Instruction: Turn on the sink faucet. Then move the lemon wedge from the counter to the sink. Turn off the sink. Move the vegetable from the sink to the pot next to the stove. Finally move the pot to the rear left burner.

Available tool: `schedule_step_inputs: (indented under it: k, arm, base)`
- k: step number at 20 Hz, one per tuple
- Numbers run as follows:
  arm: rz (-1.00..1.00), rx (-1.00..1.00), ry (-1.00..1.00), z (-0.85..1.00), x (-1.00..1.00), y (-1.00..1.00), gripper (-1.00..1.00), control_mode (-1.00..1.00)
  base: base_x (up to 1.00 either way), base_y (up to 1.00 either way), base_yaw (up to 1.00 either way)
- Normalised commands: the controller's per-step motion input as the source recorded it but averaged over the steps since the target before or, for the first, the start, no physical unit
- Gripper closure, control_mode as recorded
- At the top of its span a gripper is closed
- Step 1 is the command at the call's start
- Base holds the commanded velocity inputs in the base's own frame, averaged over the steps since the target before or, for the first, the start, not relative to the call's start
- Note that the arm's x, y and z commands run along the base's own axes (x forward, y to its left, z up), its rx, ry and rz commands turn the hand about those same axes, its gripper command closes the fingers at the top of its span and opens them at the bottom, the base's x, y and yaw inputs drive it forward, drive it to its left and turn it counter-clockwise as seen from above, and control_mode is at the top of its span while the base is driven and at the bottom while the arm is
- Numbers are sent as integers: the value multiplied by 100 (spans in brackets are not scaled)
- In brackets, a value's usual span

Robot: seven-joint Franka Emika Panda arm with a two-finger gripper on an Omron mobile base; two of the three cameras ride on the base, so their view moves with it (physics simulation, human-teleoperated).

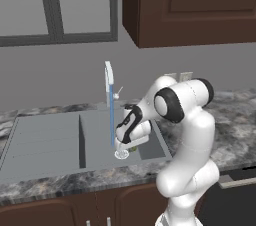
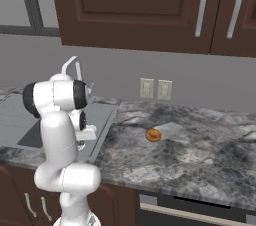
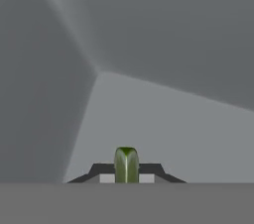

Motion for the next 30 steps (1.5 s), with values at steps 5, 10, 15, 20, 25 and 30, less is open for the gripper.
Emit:
schedule_step_inputs:
  k: [5,10,15,20,25,30]
  arm:
    - [0,0,0,-17,29,4,100,-100]
    - [0,0,0,-22,34,8,100,-100]
    - [0,0,0,-29,32,9,100,-100]
    - [0,0,0,-28,18,8,100,-100]
    - [0,0,0,-24,0,0,100,-100]
    - [0,0,2,-2,0,0,-100,-100]
  base:
    - [0,0,0]
    - [0,0,0]
    - [0,0,0]
    - [0,0,0]
    - [0,0,0]
    - [0,0,0]
